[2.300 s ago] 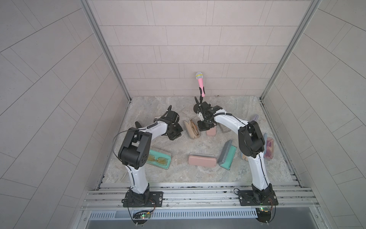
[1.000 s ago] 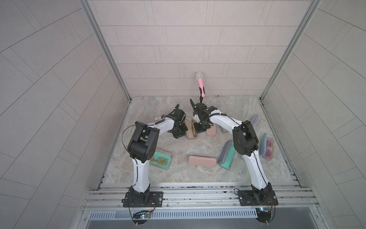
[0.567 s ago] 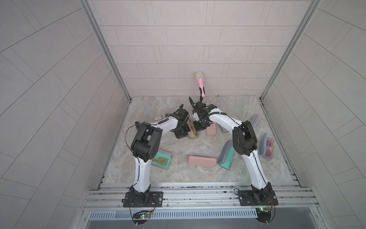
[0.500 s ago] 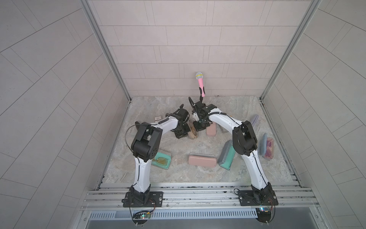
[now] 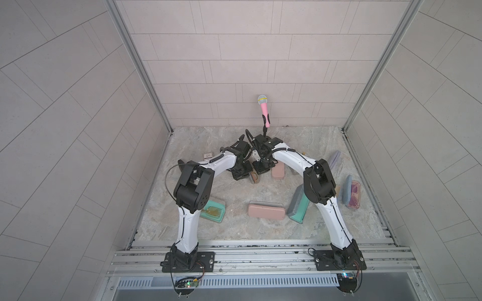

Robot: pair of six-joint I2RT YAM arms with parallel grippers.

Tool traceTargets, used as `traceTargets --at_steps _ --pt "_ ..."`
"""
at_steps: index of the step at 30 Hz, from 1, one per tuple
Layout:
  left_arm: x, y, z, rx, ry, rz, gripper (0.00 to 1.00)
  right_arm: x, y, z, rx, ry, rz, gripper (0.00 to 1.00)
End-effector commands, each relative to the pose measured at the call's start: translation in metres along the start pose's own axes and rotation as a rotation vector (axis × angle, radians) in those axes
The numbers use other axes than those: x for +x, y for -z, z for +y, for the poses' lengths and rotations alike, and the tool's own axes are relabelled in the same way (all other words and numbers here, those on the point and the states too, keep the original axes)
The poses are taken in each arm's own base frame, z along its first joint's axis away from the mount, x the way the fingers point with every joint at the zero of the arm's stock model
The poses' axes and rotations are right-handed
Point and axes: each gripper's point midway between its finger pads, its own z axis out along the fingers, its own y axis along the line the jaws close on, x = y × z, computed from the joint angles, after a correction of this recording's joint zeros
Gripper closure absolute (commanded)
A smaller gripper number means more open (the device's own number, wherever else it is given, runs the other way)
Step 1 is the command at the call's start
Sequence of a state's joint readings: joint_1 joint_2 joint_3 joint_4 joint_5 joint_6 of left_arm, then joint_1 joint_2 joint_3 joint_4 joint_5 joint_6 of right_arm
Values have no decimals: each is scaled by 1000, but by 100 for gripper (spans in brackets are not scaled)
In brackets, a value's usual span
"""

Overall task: Close the glasses case
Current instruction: Close the glasses case at the center of the board.

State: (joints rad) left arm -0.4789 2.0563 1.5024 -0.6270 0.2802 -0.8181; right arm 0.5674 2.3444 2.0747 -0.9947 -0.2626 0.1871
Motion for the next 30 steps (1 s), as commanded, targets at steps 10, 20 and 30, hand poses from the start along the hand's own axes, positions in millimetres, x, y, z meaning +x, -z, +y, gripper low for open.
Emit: traceTargets --at_steps 10,20,30 --pt "-8 7 -45 116 -63 -42 100 7 -9 48 -139 76 37 100" --pt "-11 30 -38 119 -56 -89 100 5 -1 16 -1 -11 -33 81" --pt "-17 64 -7 112 -11 -150 100 7 38 -9 145 -59 -128 53"
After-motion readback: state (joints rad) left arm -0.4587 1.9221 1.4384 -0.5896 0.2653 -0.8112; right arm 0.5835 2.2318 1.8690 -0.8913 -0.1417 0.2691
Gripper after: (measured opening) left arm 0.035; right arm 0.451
